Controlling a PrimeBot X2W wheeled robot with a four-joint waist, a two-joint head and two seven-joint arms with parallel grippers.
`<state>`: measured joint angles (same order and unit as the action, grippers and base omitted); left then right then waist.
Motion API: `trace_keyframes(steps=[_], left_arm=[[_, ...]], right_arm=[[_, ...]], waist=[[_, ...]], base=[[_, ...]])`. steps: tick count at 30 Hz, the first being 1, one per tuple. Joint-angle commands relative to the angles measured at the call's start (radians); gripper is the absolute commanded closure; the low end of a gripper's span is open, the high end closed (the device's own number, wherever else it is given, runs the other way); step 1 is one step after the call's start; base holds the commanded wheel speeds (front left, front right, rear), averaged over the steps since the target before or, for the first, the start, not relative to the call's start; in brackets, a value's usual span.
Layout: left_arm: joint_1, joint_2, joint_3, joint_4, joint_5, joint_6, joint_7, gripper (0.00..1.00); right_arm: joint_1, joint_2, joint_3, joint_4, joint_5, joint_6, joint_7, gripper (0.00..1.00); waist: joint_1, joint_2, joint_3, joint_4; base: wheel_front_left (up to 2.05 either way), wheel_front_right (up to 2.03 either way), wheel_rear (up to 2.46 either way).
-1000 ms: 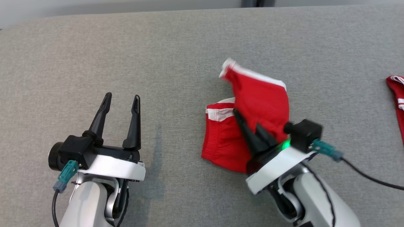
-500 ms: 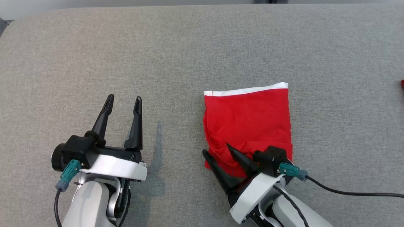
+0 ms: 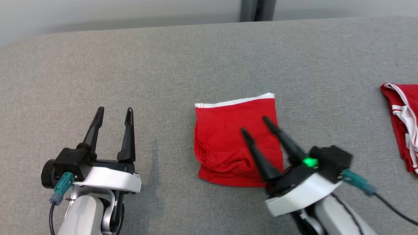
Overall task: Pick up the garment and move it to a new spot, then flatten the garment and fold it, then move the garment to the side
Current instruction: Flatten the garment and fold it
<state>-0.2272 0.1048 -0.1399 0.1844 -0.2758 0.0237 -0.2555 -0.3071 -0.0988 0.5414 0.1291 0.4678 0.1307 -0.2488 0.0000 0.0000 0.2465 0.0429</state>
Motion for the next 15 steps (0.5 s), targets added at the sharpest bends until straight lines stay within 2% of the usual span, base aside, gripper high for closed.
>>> trace_keyframes(steps=[1,9,15], left_arm=[[0.014,0.006,0.004,-0.011,0.006,0.012,0.005,0.0],[0.059,0.03,0.01,-0.046,-0.003,0.028,0.034,0.0],[0.098,0.044,0.01,-0.064,-0.008,0.029,0.049,0.0]], right_arm=[[0.023,-0.017,-0.062,-0.019,-0.019,0.0,-0.008,0.0],[0.09,-0.076,-0.391,-0.023,-0.096,0.0,0.021,0.0],[0.15,-0.085,-0.505,-0.036,-0.13,0.0,0.058,0.0]], waist=[[0.0,0.0,-0.027,-0.019],[0.0,0.0,-0.079,-0.039],[0.0,0.0,-0.12,-0.041]], base=[[0.0,0.0,0.0],[0.0,0.0,0.0],[0.0,0.0,0.0]])
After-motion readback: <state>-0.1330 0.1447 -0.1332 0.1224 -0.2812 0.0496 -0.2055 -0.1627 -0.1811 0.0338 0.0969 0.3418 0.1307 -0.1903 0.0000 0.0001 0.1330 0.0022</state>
